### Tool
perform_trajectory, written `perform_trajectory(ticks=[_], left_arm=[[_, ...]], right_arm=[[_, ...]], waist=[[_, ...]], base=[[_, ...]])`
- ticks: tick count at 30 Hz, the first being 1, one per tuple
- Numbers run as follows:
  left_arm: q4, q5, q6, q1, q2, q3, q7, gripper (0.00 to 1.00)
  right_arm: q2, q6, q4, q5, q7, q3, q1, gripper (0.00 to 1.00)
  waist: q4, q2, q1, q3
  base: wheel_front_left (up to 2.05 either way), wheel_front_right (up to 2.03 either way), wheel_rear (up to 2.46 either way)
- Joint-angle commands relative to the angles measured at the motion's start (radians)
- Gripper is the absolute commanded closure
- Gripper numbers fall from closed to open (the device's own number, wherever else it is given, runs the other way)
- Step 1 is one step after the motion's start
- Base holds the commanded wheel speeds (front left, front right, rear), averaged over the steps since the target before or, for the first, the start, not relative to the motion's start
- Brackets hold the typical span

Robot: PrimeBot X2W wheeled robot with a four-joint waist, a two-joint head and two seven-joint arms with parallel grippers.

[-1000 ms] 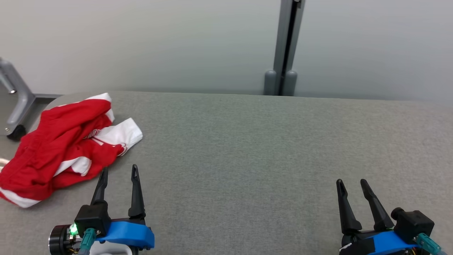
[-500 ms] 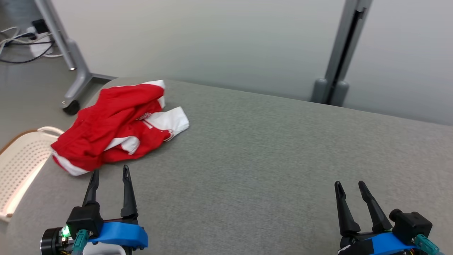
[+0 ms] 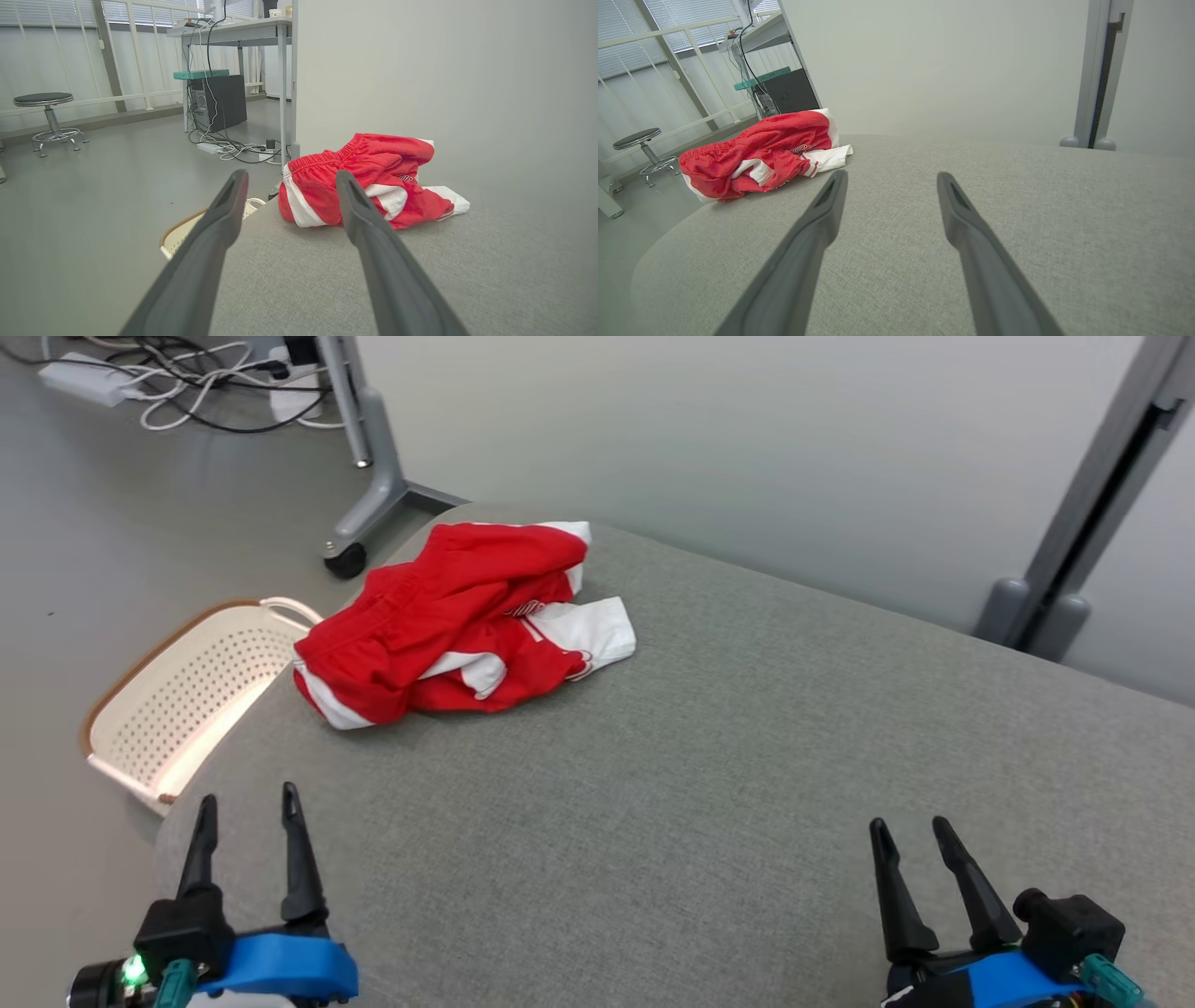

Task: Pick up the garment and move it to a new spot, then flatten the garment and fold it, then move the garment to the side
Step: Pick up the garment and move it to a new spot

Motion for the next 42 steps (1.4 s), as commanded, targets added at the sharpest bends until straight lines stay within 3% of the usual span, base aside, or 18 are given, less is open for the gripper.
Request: perform_trajectory(ticks=[1, 11, 21, 33, 42], left_arm=[[-0.007, -0.006, 0.003, 0.009, 0.004, 0.007, -0.003, 0.00], [-0.064, -0.020, 0.029, 0.054, -0.002, 0.053, -0.003, 0.00], [-0.031, -0.027, -0.006, -0.001, 0.004, 0.047, -0.003, 0.00], [0.042, -0.070, -0.050, -0.307, 0.085, 0.125, -0.003, 0.00], [0.184, -0.103, -0.080, -0.585, 0.200, 0.180, -0.002, 0.00]], right_arm=[[-0.006, 0.000, 0.000, -0.003, -0.004, 0.004, 0.002, 0.00], [-0.006, 0.000, 0.019, -0.018, -0.004, 0.039, -0.040, 0.00], [-0.006, 0.000, 0.014, -0.026, -0.004, 0.022, -0.017, 0.00], [-0.006, 0.000, -0.061, -0.113, -0.004, -0.012, -0.090, 0.00], [-0.006, 0.000, -0.175, -0.168, -0.004, -0.029, -0.158, 0.00]], waist=[[0.014, 0.0000, 0.0000, 0.013], [0.026, 0.0000, 0.0000, 0.033], [0.013, 0.0000, 0.0000, 0.030], [-0.143, 0.0000, 0.0000, 0.195], [-0.288, 0.0000, 0.0000, 0.363]], base=[[0.00, 0.00, 0.00], [0.00, 0.00, 0.00], [0.00, 0.00, 0.00], [0.00, 0.00, 0.00], [0.00, 0.00, 0.00]])
